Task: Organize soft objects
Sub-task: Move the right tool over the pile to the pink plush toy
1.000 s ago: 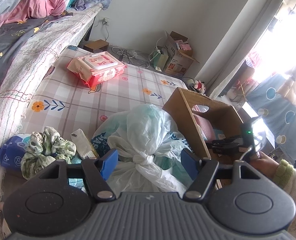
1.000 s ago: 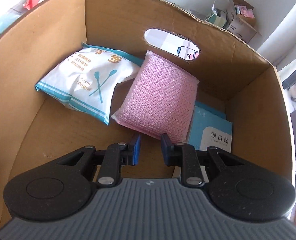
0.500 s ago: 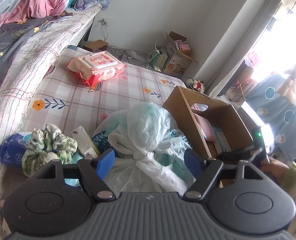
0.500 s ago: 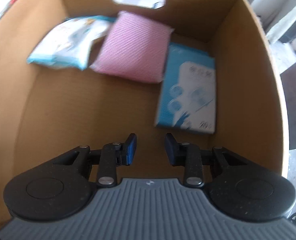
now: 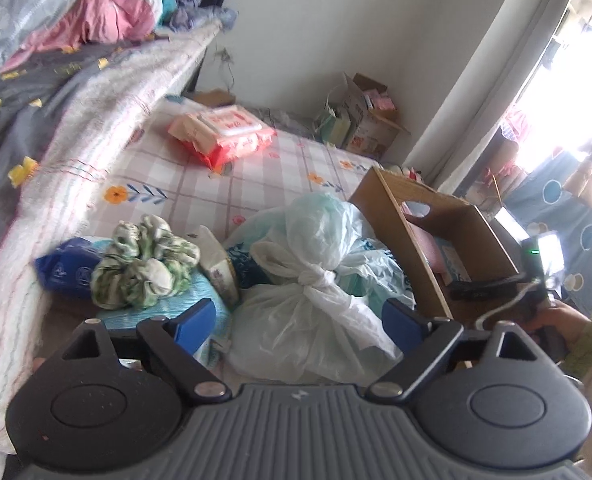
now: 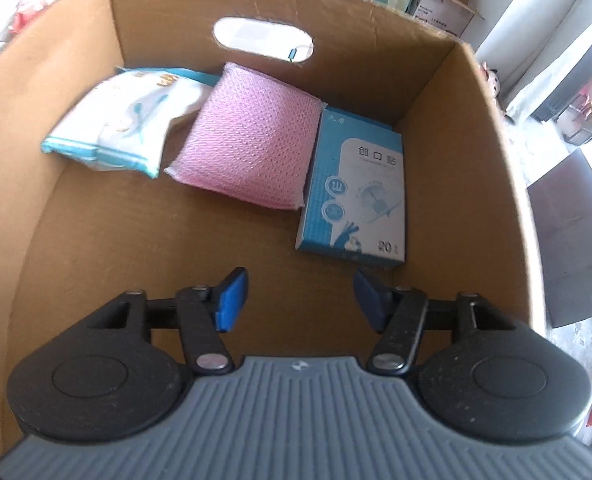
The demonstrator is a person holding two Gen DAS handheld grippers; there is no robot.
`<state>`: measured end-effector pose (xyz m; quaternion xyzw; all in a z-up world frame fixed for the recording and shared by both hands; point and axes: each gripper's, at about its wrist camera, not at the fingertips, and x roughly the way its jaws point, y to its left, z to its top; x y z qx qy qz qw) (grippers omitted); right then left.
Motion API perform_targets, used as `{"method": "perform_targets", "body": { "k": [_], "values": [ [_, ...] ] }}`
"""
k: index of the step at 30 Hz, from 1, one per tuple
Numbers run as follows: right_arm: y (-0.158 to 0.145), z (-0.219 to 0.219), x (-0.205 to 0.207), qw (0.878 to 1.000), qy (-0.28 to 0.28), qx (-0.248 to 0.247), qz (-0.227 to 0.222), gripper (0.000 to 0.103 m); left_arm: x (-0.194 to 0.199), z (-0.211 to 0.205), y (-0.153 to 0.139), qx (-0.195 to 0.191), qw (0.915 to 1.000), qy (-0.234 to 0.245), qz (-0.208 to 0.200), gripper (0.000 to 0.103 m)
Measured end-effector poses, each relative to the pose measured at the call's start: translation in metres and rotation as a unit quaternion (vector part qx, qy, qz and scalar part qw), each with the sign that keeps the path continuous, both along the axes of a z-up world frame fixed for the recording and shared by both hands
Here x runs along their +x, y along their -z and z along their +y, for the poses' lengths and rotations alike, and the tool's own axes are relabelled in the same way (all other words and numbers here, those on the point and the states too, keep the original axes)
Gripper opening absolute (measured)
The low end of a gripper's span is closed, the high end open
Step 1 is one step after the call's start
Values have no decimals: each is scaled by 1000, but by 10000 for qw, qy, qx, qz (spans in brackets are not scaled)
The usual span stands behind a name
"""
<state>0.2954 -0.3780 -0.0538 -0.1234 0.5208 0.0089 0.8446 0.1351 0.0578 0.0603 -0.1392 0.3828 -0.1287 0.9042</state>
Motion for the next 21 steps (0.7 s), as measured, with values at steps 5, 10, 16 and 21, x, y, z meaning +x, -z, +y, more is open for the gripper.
{"method": "perform_targets", "body": {
  "k": [5, 10, 16, 21],
  "values": [
    [-50, 0, -45, 9966, 83, 601, -553, 75, -25, 7, -3, 184, 9993, -18, -335, 93],
    [-100, 12, -90, 9780, 78, 1622, -1308, 85, -51, 19, -6, 340, 9976, -143, -587, 93],
    [-138, 54, -133, 9431, -221, 2791, -1796, 87, -75, 35, -7, 450, 9955, -411, -722, 102],
    [-151, 101, -161, 9147, -608, 3450, -2016, 87, -92, 48, -5, 411, 9949, -571, -727, 103]
  ]
}}
